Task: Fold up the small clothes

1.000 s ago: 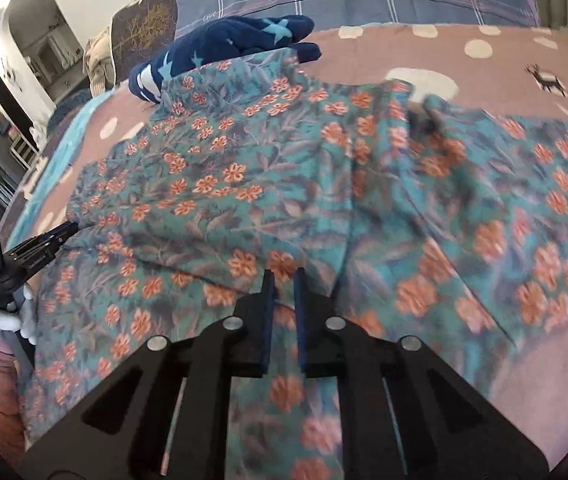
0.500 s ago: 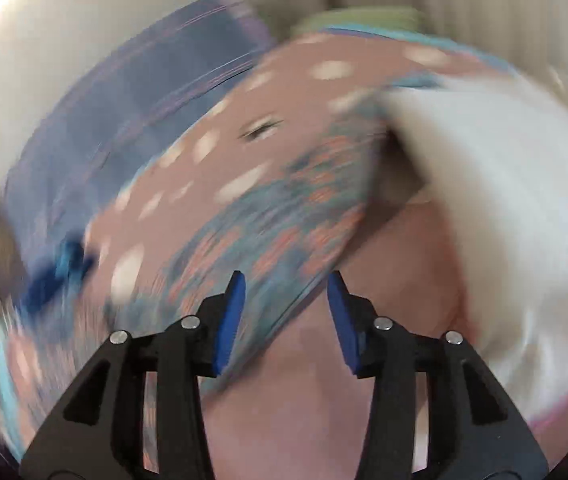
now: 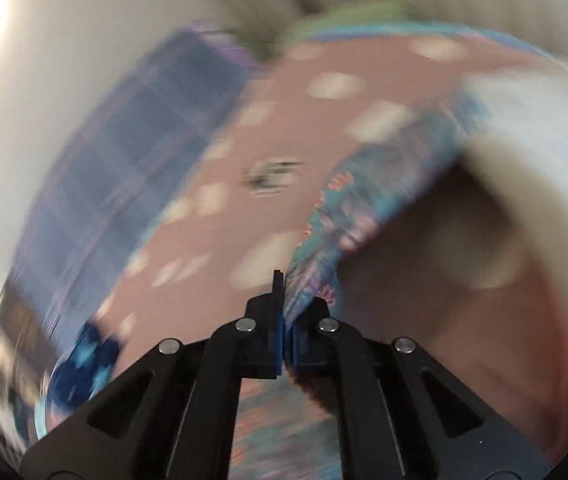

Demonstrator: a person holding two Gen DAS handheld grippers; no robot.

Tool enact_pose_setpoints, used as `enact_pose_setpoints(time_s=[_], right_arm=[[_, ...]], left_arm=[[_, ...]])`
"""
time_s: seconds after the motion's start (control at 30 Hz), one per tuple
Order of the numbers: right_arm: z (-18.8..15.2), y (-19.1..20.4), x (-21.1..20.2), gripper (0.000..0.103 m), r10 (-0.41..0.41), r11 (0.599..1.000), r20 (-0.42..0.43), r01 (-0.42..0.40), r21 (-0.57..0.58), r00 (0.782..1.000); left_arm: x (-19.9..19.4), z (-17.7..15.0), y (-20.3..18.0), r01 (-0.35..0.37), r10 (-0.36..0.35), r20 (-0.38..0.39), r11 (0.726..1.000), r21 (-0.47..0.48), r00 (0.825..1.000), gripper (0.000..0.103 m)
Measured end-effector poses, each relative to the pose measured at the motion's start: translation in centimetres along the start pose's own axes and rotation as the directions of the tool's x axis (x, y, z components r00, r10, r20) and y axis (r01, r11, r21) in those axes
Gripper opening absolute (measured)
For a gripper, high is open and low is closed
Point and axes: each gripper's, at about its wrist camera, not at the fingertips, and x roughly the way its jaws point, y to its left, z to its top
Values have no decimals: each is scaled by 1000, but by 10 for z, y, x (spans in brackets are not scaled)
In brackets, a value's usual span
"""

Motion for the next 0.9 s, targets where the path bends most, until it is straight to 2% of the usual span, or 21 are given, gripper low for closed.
enact_pose_setpoints(time_s=[0.07, 0.1, 0.13, 0.17, 0.2, 0.23, 0.3, 0.33, 0.43, 0.57, 0.6, 0.67, 0.73, 0.77, 0.87, 0.9], right_arm=[[-29, 51, -8, 5, 181, 975, -61, -188, -119, 981], [-52, 81, -11, 7, 266, 940, -127, -287, -186, 955], [-69, 101, -11, 7, 316, 908, -186, -353, -226, 930], [-95, 122, -11, 8, 358, 867, -262, -424, -264, 896], [-115, 134, -10, 11, 378, 837, -320, -469, -284, 869], [-147, 150, -8, 14, 384, 795, -410, -522, -308, 827], [-199, 166, -1, 19, 337, 743, -550, -574, -343, 764], [-214, 167, 4, 25, 301, 736, -587, -575, -359, 752], [-236, 155, 16, 29, 246, 754, -628, -552, -355, 739], [-231, 143, 10, 33, 278, 778, -635, -556, -291, 721], [-231, 142, 8, 35, 280, 780, -634, -556, -287, 721], [-222, 140, 8, 38, 289, 790, -622, -548, -274, 728], [-211, 139, 12, 50, 314, 818, -599, -530, -224, 737], [-205, 142, 19, 52, 329, 832, -602, -525, -180, 728], [-199, 153, 49, 53, 360, 866, -641, -498, -41, 678], [-199, 156, 56, 44, 376, 873, -641, -487, 4, 669]], left_arm=[[0, 0, 1, 7, -7, 2, 1000, -6, 1000, 28], [0, 0, 2, 12, -12, 3, 1000, -11, 1000, 28], [0, 0, 3, 16, -16, 3, 1000, -14, 1000, 28], [0, 0, 3, 19, -19, 4, 1000, -17, 1000, 28], [0, 0, 4, 21, -21, 4, 1000, -19, 1000, 28], [0, 0, 4, 23, -22, 4, 1000, -20, 1000, 28], [0, -1, 4, 22, -22, 4, 1000, -20, 1000, 28], [0, -1, 4, 22, -22, 4, 1000, -19, 1000, 28], [0, -1, 5, 27, -27, 5, 999, -22, 1000, 28], [-2, 1, 8, 46, -46, 5, 998, -43, 999, 30], [-4, 2, 8, 49, -48, 9, 998, -47, 999, 31], [-9, 2, 6, 65, -64, 19, 997, -50, 998, 42], [-11, 1, 4, 68, -67, 26, 996, -52, 997, 42], [-12, 0, 4, 73, -71, 27, 996, -60, 997, 42], [-19, 1, 11, 130, -125, 44, 985, -115, 991, 42], [-21, 1, 13, 144, -139, 46, 981, -132, 989, 42]])
